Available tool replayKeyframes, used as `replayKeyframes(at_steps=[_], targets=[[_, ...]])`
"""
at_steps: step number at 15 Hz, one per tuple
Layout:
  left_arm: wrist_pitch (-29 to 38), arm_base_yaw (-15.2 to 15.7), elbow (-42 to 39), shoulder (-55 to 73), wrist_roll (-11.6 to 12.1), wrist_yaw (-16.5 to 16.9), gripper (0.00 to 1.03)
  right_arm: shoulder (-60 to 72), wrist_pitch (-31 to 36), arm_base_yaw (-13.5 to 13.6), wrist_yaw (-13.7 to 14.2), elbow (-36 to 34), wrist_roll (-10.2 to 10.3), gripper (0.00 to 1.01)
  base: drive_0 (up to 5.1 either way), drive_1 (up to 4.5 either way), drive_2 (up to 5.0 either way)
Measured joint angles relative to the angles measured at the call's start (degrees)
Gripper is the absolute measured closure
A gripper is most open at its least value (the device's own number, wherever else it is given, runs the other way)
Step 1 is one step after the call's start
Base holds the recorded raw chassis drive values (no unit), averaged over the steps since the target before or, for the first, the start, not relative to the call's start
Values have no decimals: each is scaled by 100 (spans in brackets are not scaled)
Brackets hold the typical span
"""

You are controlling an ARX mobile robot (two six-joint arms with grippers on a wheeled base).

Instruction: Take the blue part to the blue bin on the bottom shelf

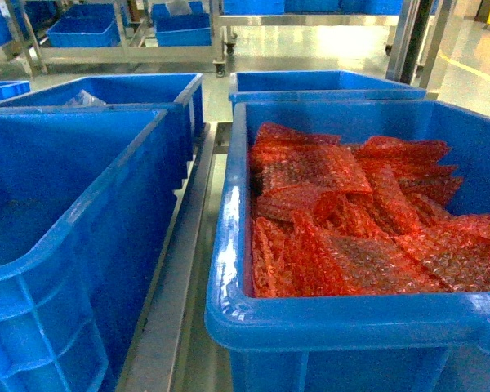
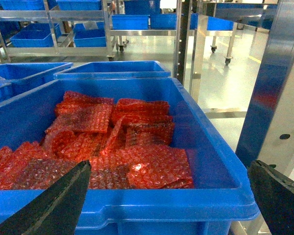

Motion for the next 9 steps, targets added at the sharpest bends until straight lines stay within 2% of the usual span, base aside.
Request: replayKeyframes(at_steps=[1,2,3,6,7,9], targets=[[-852,0,2,-535,2,9,101,0,-2,0,2,0,0,3,0,0,0],[-1064,0,2,-822,0,4,101,0,-2,0,2,0,0,3,0,0,0],[-885,0,13,-896,4,15,101,0,2,0,2,0,0,3,0,0,0],[-979,2,4,-901,15,13,101,0,2,0,0,0,-2,3,0,0,0],[-1010,0,4,-901,13,13,98,0,0,0,0,0,0,3,0,0,0],[-1003,2,4,-901,15,13,69,0,0,0,0,0,0,3,0,0,0]])
